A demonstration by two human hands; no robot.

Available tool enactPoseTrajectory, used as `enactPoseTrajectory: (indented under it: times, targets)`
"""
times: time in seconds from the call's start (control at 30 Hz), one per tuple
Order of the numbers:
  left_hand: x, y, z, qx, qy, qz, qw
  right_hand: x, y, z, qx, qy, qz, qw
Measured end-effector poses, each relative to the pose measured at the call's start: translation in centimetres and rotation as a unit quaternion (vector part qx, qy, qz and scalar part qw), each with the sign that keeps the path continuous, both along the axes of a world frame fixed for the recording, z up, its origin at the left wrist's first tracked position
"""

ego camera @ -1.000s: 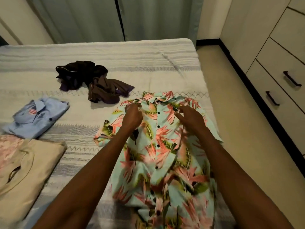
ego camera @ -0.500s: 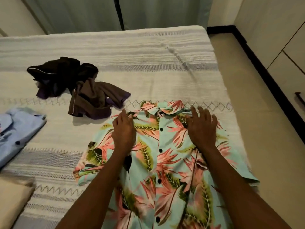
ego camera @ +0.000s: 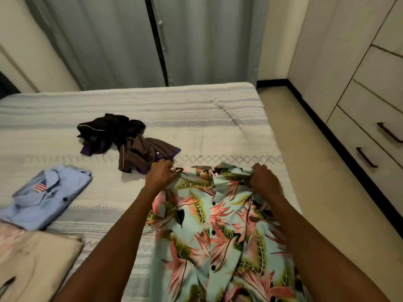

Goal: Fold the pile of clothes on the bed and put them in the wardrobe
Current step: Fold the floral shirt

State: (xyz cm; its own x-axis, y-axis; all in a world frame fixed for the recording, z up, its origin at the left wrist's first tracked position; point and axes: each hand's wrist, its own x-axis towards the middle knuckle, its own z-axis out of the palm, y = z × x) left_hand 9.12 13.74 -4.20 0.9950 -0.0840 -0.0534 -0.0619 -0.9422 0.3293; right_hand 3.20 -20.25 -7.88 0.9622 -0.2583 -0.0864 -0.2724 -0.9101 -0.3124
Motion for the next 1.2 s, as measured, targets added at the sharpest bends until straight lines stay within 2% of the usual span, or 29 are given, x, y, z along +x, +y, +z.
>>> enactPoseTrajectory:
  times: [0.07,0.17,0.3,0.37,0.43,0.5,0.57,0.67,0.73,0.8,0.83,0.87,0.9,0.93,0.97,1.0,1.03,1.1,1.2]
  targets:
    - [-1.2,1.3,3.1,-0.056,0.02,-0.014,0.998,-1.2,-0.6,2.7,0.037,0.034,0.013,0.999]
    - [-3.5,3.1,8.2,-0.061,-0.01,-0.047,0.997,-2.7,-1.7,7.3,0.102,0.038,0.067,0.992]
    - [-7.7,5.4,15.8,-0.031,-0.004,-0.061,0.998,-6.8,-1.3,16.7,0.255,-0.03,0.082,0.963]
    - [-10.0,6.4,19.5,-0.057,0.025,-0.063,0.996,-9.2,-0.9,21.5,0.308,-0.069,0.082,0.945]
    - [-12.9,7.3,23.0,-0.147,0.069,-0.062,0.985,-11.7,-0.4,25.5,0.396,-0.099,0.082,0.909]
    - [-15.6,8.0,26.1,-0.269,0.101,-0.064,0.956,-13.9,0.2,29.3,0.51,-0.117,0.071,0.849]
    - [-18.1,9.0,29.4,-0.352,0.104,-0.092,0.926,-16.3,1.2,33.4,0.581,-0.12,0.085,0.8]
    - [-20.2,10.6,34.1,-0.438,0.107,-0.139,0.882,-18.8,1.9,39.0,0.629,-0.114,0.129,0.758]
    - [-21.1,11.9,36.7,-0.486,0.086,-0.127,0.86,-20.4,2.1,42.4,0.651,-0.109,0.16,0.734]
    - [-22.3,12.5,39.5,-0.492,0.037,-0.124,0.861,-22.1,2.1,45.6,0.664,-0.122,0.19,0.713]
    - [-22.7,12.6,40.7,-0.469,-0.019,-0.119,0.875,-22.6,2.1,46.7,0.671,-0.124,0.204,0.702]
    - [-23.1,12.6,42.2,-0.432,-0.108,-0.106,0.889,-23.2,2.4,48.0,0.67,-0.133,0.225,0.695]
    - [-23.2,12.5,43.3,-0.398,-0.206,-0.079,0.891,-23.5,2.7,48.8,0.641,-0.173,0.24,0.709]
    - [-23.4,12.4,44.8,-0.364,-0.308,-0.044,0.878,-23.4,3.2,49.8,0.567,-0.256,0.244,0.744]
    - [-23.4,12.1,46.0,-0.323,-0.386,-0.017,0.864,-23.3,3.7,50.6,0.45,-0.361,0.223,0.786]
    - [-23.3,11.8,47.1,-0.288,-0.436,-0.001,0.852,-23.0,4.0,51.3,0.33,-0.454,0.18,0.808]
    - [-23.2,11.7,48.3,-0.265,-0.469,0.007,0.843,-22.8,4.2,52.4,0.239,-0.514,0.141,0.812]
    - [-23.1,11.4,50.1,-0.25,-0.487,0.017,0.837,-22.9,4.6,54.3,0.121,-0.544,0.118,0.822]
    - [-23.3,11.8,52.0,-0.232,-0.448,0.04,0.863,-23.2,4.4,56.8,0.029,-0.493,0.111,0.862]
